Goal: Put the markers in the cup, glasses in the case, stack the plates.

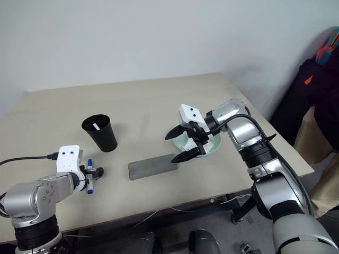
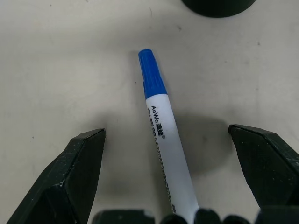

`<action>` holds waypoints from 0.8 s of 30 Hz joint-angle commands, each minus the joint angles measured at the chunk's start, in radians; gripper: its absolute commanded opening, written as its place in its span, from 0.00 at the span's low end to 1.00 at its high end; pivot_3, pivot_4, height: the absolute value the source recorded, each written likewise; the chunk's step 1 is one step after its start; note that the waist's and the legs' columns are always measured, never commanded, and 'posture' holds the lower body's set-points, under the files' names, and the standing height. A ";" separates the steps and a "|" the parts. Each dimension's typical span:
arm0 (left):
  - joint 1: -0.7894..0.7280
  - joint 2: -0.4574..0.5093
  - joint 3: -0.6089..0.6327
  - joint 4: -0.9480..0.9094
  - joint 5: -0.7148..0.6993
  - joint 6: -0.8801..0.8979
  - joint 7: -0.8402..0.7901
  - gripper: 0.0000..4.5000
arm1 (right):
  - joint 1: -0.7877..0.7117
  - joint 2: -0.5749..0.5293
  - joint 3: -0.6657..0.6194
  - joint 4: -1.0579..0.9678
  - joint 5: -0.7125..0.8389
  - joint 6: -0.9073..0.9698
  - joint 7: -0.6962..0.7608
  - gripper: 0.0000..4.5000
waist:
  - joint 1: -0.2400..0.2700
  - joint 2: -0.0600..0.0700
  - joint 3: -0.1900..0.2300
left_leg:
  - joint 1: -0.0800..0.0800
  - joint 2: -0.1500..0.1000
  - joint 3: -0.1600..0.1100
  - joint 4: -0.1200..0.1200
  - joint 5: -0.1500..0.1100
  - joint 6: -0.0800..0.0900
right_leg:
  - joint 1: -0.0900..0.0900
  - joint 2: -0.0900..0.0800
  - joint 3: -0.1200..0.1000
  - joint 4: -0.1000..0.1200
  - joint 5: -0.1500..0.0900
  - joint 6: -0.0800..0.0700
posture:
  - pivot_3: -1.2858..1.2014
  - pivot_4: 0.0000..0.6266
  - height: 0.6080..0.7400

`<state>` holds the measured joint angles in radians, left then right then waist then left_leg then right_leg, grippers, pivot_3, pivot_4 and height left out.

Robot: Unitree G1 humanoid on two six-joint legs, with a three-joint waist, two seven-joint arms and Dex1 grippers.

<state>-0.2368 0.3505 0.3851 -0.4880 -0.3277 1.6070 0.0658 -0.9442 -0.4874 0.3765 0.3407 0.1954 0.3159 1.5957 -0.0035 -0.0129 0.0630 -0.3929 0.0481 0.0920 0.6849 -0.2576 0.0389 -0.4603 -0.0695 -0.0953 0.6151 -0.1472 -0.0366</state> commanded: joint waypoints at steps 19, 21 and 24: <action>-0.109 -0.054 -0.008 0.087 0.007 0.007 0.142 0.86 | -0.007 0.008 -0.018 -0.042 0.009 -0.009 -0.006 1.00 | -0.019 0.000 0.000 | 0.002 -0.001 -0.002 0.000 0.001 -0.001 | 0.000 -0.001 0.001 0.006 0.000 0.000 | 0.52 0.00 0.98; -0.107 -0.057 -0.003 0.088 0.007 0.007 0.144 0.72 | -0.007 0.008 -0.019 -0.042 0.009 -0.009 -0.006 1.00 | -0.021 0.000 0.000 | 0.002 -0.001 -0.002 0.000 0.001 -0.001 | 0.000 -0.001 0.001 0.006 0.000 0.000 | 0.52 0.00 0.98; -0.097 -0.061 0.003 0.094 0.017 0.007 0.148 0.48 | -0.008 0.009 -0.019 -0.042 0.009 -0.008 -0.006 1.00 | -0.023 0.000 0.000 | 0.003 -0.001 -0.002 0.000 0.001 -0.001 | 0.000 0.000 0.001 0.007 0.000 0.000 | 0.52 0.00 0.98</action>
<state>-0.3274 0.2861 0.3657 -0.3956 -0.3293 1.6068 0.1976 -0.9370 -0.4810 0.3772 0.3321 0.1954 0.3157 1.5949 -0.0264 -0.0133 0.0628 -0.3902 0.0471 0.0904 0.6852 -0.2569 0.0375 -0.4608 -0.0696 -0.0944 0.6219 -0.1472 -0.0365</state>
